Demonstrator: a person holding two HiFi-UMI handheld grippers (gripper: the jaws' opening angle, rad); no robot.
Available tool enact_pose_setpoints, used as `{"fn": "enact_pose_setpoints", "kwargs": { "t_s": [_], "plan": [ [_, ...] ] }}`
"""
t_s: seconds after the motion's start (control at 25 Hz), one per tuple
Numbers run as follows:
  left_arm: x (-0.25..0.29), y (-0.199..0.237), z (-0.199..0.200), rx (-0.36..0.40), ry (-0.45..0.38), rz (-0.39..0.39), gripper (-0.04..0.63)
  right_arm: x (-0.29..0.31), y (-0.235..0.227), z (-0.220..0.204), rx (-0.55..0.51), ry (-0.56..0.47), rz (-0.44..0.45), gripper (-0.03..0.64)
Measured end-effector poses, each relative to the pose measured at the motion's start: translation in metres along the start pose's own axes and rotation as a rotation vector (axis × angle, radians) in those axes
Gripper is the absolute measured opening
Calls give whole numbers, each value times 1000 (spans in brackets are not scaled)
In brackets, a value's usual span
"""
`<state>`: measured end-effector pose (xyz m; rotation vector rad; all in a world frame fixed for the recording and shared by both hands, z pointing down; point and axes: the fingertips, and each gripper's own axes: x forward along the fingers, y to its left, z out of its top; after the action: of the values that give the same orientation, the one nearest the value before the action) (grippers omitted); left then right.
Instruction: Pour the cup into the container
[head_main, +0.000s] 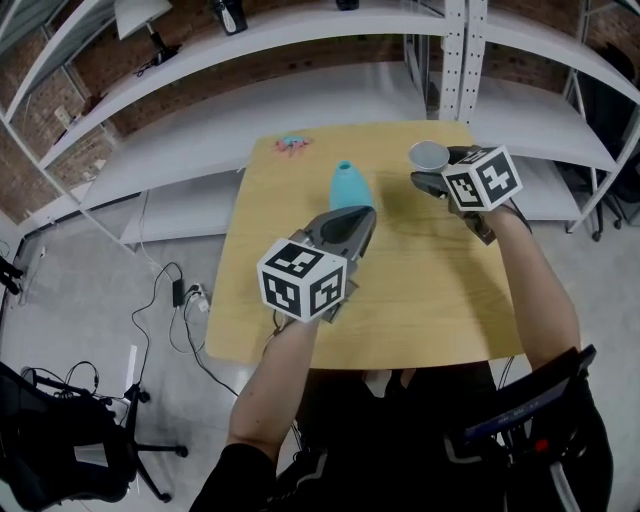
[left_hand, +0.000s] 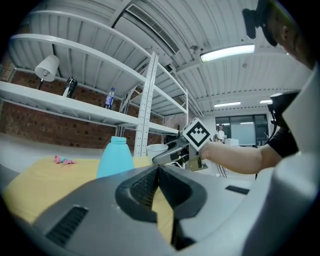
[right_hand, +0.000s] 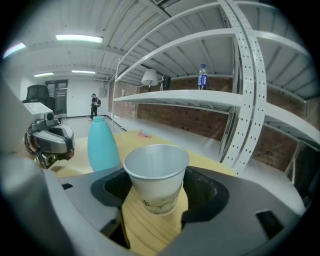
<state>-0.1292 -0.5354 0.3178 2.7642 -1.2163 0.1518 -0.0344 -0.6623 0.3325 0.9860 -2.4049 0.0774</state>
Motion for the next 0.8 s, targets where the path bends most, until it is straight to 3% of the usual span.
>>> {"fn": "enact_pose_setpoints", "kwargs": {
  "t_s": [0.16, 0.48, 0.8],
  "plan": [
    [5, -8, -3, -1, 12, -10, -2, 0, -18, -20, 55, 3, -52, 316],
    [14, -14, -10, 1, 35, -18, -2, 2, -29, -39, 165, -33, -14, 316],
    [16, -17, -10, -5, 37, -13, -2, -2, -33, -43, 183, -61, -8, 322]
  ]
}}
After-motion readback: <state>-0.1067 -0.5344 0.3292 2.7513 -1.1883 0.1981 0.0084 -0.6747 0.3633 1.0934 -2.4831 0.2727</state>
